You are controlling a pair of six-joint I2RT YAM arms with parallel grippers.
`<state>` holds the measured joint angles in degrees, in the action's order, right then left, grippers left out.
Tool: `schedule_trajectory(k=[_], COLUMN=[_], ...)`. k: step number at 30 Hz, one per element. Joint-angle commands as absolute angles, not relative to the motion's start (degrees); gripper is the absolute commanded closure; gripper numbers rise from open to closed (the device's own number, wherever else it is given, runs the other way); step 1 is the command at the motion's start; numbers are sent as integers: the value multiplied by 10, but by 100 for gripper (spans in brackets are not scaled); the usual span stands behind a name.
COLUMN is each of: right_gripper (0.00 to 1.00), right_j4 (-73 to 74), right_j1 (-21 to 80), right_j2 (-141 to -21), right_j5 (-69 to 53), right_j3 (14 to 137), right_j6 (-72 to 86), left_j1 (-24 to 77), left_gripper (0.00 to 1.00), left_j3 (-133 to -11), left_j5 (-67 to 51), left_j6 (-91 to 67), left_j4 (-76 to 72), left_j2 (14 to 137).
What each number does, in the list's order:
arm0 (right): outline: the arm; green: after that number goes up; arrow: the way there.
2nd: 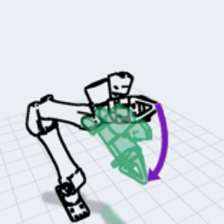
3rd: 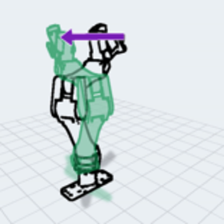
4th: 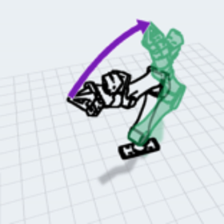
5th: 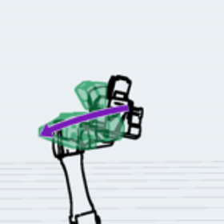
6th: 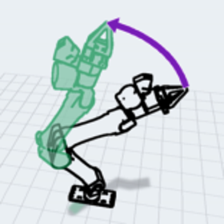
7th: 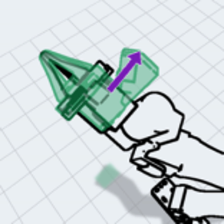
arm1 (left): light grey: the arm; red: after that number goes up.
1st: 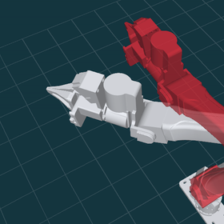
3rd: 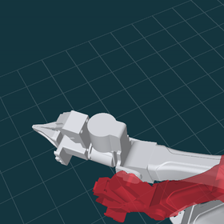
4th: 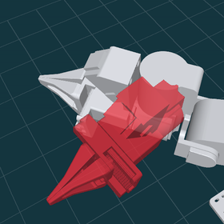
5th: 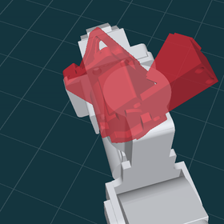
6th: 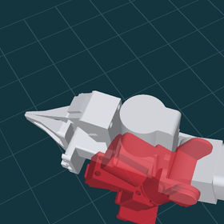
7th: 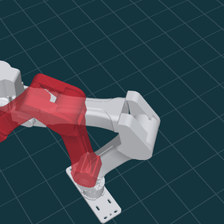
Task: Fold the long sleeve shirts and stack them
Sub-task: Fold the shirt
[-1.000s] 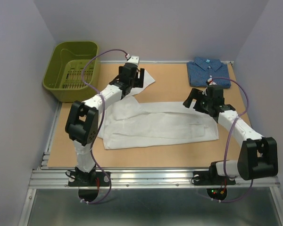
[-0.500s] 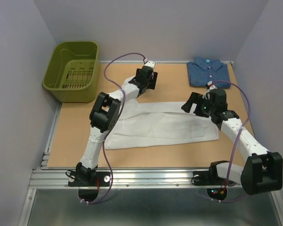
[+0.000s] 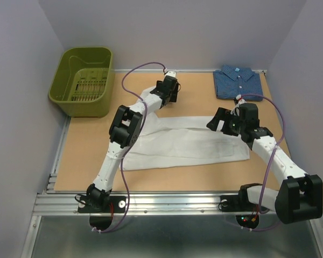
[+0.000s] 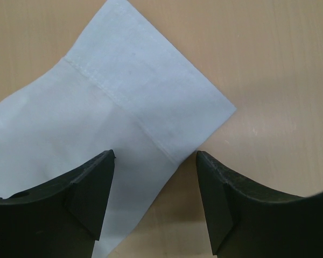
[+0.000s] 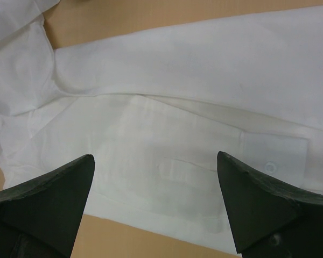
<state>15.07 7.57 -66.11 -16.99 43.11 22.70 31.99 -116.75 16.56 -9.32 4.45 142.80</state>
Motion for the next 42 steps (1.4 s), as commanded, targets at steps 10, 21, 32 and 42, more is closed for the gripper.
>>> schedule_trajectory(k=[10, 21, 32, 42], right_gripper=[0, 0, 0, 0], right_j4=[147, 151, 185, 208], right_j1=[79, 77, 78, 78], right_j2=[-645, -610, -472, -358], right_j5=[-180, -163, 38, 141], right_j3=[411, 417, 468, 492], right_j6=[219, 223, 215, 214], left_j1=[319, 323, 444, 616], left_gripper=[79, 100, 100, 100], left_j3=[-1224, -1162, -964, -744], left_j5=[158, 136, 40, -60], left_j6=[-182, -140, -98, -127], left_j4=[173, 140, 101, 95], left_j2=[1467, 1325, 997, 763])
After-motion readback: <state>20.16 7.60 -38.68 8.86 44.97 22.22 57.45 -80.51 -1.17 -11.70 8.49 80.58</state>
